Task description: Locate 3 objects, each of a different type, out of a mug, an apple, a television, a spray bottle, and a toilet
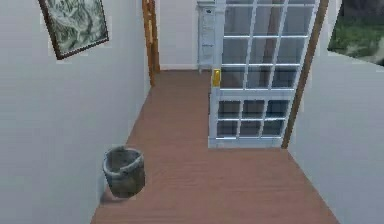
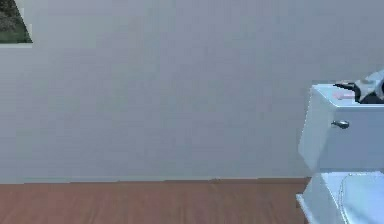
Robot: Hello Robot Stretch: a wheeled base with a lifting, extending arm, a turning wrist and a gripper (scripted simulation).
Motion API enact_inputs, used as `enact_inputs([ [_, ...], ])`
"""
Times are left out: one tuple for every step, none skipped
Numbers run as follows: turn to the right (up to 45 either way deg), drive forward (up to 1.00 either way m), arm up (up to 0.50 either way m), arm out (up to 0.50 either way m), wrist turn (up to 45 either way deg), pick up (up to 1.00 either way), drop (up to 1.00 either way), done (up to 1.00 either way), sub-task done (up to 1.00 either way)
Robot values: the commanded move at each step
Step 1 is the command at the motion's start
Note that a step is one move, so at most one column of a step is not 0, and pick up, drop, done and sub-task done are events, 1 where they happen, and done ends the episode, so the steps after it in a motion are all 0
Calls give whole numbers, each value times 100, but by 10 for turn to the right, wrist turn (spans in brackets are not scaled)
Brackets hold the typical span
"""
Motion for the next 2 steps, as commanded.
enact_inputs([
  [0,100,0,0,0,0,0,0,0],
  [-30,0,0,0,0,0,0,0,0],
])
